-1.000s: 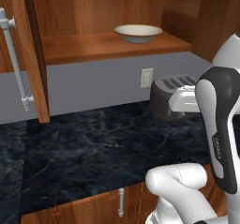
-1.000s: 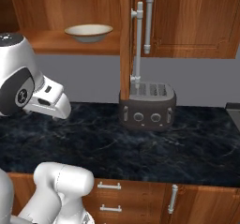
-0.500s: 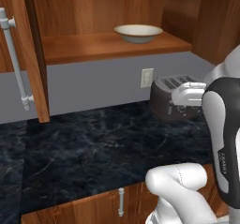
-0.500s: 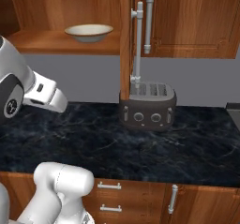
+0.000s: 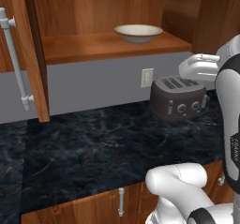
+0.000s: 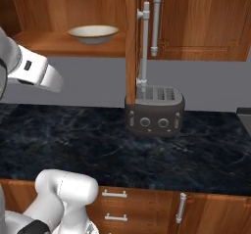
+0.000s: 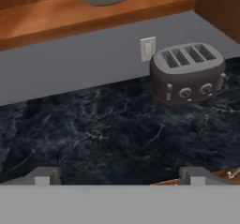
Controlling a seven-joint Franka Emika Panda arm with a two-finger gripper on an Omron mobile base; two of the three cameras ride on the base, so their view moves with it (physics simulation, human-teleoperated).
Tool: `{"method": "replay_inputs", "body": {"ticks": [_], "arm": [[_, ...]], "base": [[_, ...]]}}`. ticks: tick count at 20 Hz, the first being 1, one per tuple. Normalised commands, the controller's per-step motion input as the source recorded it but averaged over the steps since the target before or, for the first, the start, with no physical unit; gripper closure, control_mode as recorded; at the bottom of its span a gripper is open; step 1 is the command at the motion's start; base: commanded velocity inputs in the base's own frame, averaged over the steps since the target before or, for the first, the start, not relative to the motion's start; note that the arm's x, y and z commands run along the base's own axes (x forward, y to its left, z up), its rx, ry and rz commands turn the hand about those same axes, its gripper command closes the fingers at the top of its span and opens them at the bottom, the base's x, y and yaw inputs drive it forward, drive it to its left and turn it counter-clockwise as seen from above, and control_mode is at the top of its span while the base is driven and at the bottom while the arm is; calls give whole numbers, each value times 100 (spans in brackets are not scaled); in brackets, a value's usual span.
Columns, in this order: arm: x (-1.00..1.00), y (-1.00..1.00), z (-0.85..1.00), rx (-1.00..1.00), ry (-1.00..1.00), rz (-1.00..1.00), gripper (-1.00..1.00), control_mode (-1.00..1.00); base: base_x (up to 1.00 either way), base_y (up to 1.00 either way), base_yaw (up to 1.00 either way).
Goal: Move the bowls from the cabinet to the plates on the dining table.
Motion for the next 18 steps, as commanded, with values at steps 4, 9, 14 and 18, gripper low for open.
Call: {"method": "replay_inputs", "body": {"ticks": [4,9,14,18], "arm": [[1,-3,53,13,-3,-20,-100,-100],[7,-3,6,8,-12,-23,-100,-100],[32,-6,17,5,-13,-18,-100,-100],[41,-21,5,10,-14,-4,-100,-100]], "base": [[0,0,0],[0,0,0],[0,0,0],[0,0,0]]}}
